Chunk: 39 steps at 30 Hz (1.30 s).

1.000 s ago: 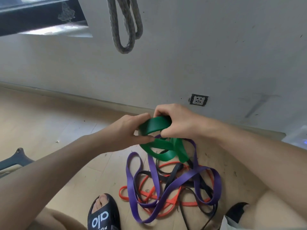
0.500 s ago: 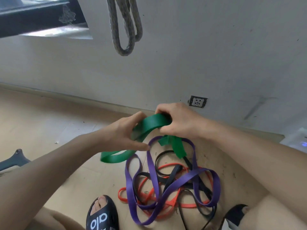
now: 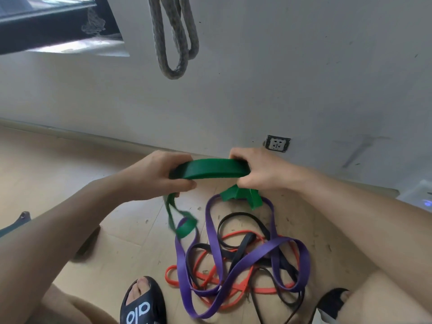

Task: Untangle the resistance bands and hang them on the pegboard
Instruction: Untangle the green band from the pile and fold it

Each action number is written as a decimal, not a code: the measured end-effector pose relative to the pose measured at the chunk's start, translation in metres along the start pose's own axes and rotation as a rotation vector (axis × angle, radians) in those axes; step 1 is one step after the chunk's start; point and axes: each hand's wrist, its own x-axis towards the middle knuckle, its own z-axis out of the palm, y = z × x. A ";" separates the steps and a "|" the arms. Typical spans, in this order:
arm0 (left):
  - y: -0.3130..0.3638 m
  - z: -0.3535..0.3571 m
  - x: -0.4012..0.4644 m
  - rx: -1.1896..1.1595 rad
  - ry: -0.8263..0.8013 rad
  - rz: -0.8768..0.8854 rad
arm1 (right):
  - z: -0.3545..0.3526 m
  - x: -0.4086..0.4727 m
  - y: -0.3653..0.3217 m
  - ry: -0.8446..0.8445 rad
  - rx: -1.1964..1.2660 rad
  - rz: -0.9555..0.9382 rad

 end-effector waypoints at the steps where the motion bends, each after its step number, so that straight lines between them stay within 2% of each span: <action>1: -0.003 0.001 -0.001 0.034 -0.053 -0.049 | 0.000 0.000 -0.002 0.030 -0.003 -0.015; 4: -0.008 0.013 -0.003 0.202 -0.119 -0.106 | 0.003 -0.001 -0.015 0.115 -0.042 -0.131; 10: 0.011 0.036 0.006 0.063 0.178 0.154 | 0.007 -0.004 -0.041 0.243 -0.049 -0.286; 14: 0.010 0.016 0.005 0.137 0.163 0.090 | -0.001 -0.002 -0.029 0.099 0.034 -0.132; 17: 0.013 0.008 0.005 0.109 0.153 0.087 | -0.001 0.000 -0.018 -0.001 -0.019 -0.052; 20: 0.009 -0.001 0.003 0.082 0.179 0.069 | -0.004 0.001 -0.006 -0.012 -0.098 -0.025; 24: 0.002 -0.002 0.003 0.144 0.114 0.002 | -0.011 0.003 -0.003 0.144 -0.154 -0.080; 28: 0.001 0.015 -0.001 -0.042 0.005 -0.042 | -0.013 -0.001 -0.021 0.359 -0.117 -0.277; 30: 0.008 0.024 -0.001 -0.053 0.061 0.016 | -0.016 -0.002 -0.034 0.442 -0.085 -0.346; 32: 0.020 0.027 0.005 -0.099 0.212 0.079 | -0.020 -0.002 -0.044 0.475 -0.052 -0.375; 35: 0.028 0.018 0.010 -0.150 0.361 0.136 | -0.028 -0.005 -0.040 0.403 0.039 -0.293; 39: 0.023 0.005 0.004 -0.032 0.282 0.119 | -0.024 -0.005 -0.024 0.105 0.106 -0.114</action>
